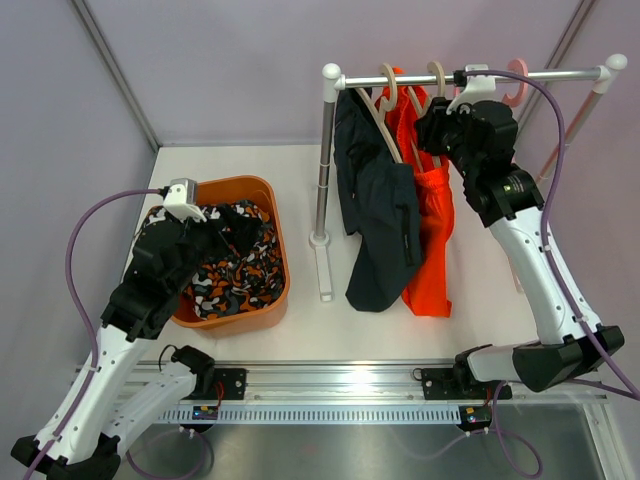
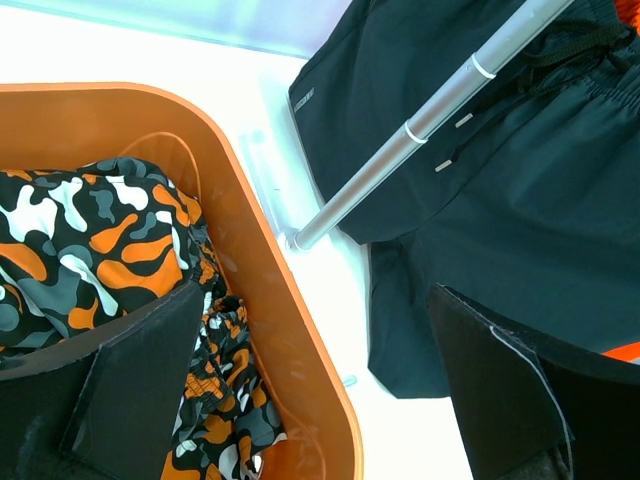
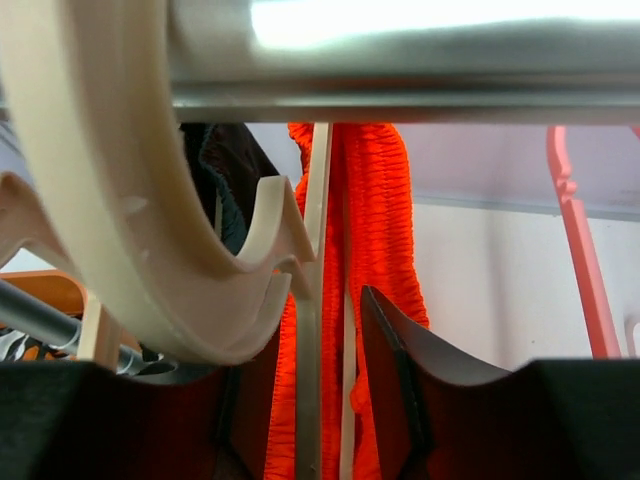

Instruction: Remove the shorts from the hanger

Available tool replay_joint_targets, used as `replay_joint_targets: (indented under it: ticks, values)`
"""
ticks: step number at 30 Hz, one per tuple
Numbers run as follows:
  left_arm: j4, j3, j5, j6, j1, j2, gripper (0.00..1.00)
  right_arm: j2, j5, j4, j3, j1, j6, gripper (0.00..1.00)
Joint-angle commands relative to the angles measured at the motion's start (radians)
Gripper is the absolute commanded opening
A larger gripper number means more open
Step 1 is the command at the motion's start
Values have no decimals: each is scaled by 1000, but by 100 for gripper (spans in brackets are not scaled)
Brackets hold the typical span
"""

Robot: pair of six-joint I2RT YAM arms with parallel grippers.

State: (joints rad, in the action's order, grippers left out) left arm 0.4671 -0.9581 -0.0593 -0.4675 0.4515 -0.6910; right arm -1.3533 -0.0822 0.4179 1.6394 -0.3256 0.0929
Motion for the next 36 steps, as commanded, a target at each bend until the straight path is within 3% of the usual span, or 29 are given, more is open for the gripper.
replay_joint_targets:
  ticks: [1,2,5,6,7,20,25,36]
  values:
    - [-24,-4,12,24,3,2,99,25,-44,-122,-38,-10,-5,41]
    - [-22,-4,13,24,3,4,99,28,-47,-129,-46,-9,-2,38]
    - [-22,-4,16,24,3,2,99,34,-59,-140,-52,-9,-5,17]
    - [-24,-2,18,24,3,2,99,37,-62,-139,-47,-9,-7,4]
    - [-24,-2,24,24,3,1,99,40,-67,-139,-46,-9,-9,0]
    - [-30,-31,53,36,3,-16,99,137,-42,24,73,-10,-12,0]
    - [-34,-50,125,53,3,-34,99,200,-71,94,65,-10,4,0]
    - [-97,-120,277,63,3,-103,99,327,-8,495,112,-9,77,0]
